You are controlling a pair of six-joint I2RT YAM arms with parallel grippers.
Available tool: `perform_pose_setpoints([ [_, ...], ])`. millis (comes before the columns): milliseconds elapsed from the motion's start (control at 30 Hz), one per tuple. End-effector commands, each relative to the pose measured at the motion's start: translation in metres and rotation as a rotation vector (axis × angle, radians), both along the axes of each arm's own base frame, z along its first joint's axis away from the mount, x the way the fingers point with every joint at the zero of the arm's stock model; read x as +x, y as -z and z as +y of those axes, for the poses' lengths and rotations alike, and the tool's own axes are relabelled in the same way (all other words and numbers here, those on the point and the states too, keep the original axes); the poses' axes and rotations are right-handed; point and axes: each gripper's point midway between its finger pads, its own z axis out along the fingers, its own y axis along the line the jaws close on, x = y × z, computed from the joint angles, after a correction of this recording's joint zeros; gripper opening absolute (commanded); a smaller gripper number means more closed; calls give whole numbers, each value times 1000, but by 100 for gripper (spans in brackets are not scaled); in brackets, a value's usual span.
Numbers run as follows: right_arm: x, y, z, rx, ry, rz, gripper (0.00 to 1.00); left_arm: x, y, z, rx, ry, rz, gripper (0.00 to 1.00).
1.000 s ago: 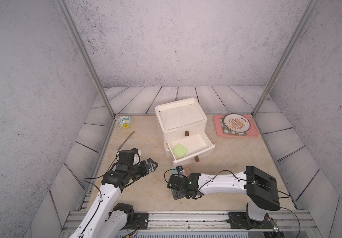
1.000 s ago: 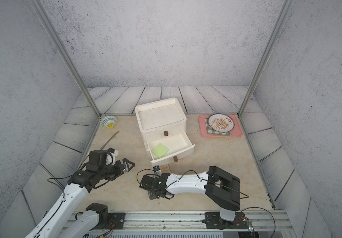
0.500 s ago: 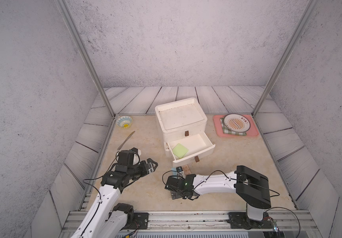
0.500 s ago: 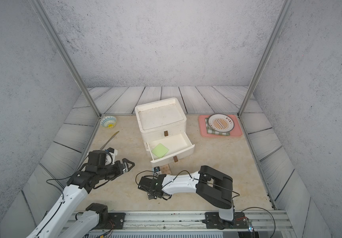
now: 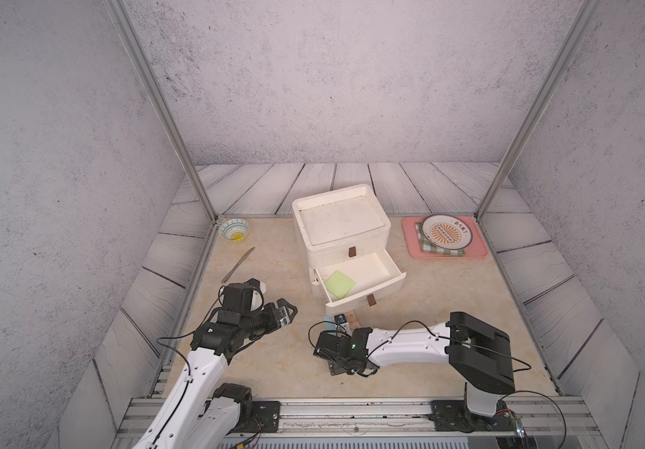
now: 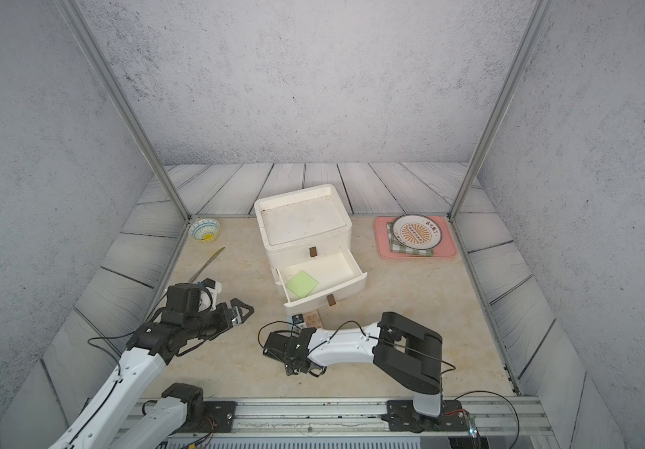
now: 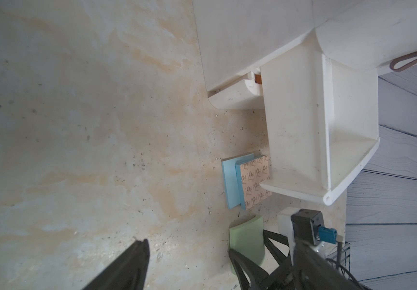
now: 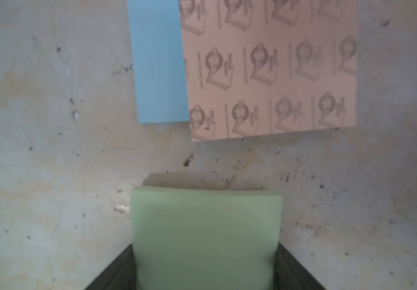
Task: Please put the sticky notes in the drawer by color
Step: Pick up the sticky notes from the center of the board.
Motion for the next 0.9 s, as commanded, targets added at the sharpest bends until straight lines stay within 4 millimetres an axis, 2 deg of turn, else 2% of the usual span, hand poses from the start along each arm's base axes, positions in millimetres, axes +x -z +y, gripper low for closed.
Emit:
perform_pose_setpoints([
  [0,2,-35,-8,16,-46,-38,79,2,-11,0,-4,10,-27,93],
  [133,3,-70,-13,46,-82,-73,80,1,-16,-5,-32,30,-36,93],
  [267,2,-109,-15,125,-121,-111,80,0,-27,-19,-113,78,-52,92],
  [433,5,-148,-28,159,-155,-174,80,0,-56,-45,-321,142,-67,87],
  [633,5,-174,-37,226,-182,-230,80,-5,-88,-62,-456,209,-88,79],
  [700,5,-180,-38,257,-180,-246,80,-8,-94,-67,-474,228,-89,75],
  [867,6,-191,-39,296,-177,-274,80,-19,-99,-87,-496,282,-75,73],
])
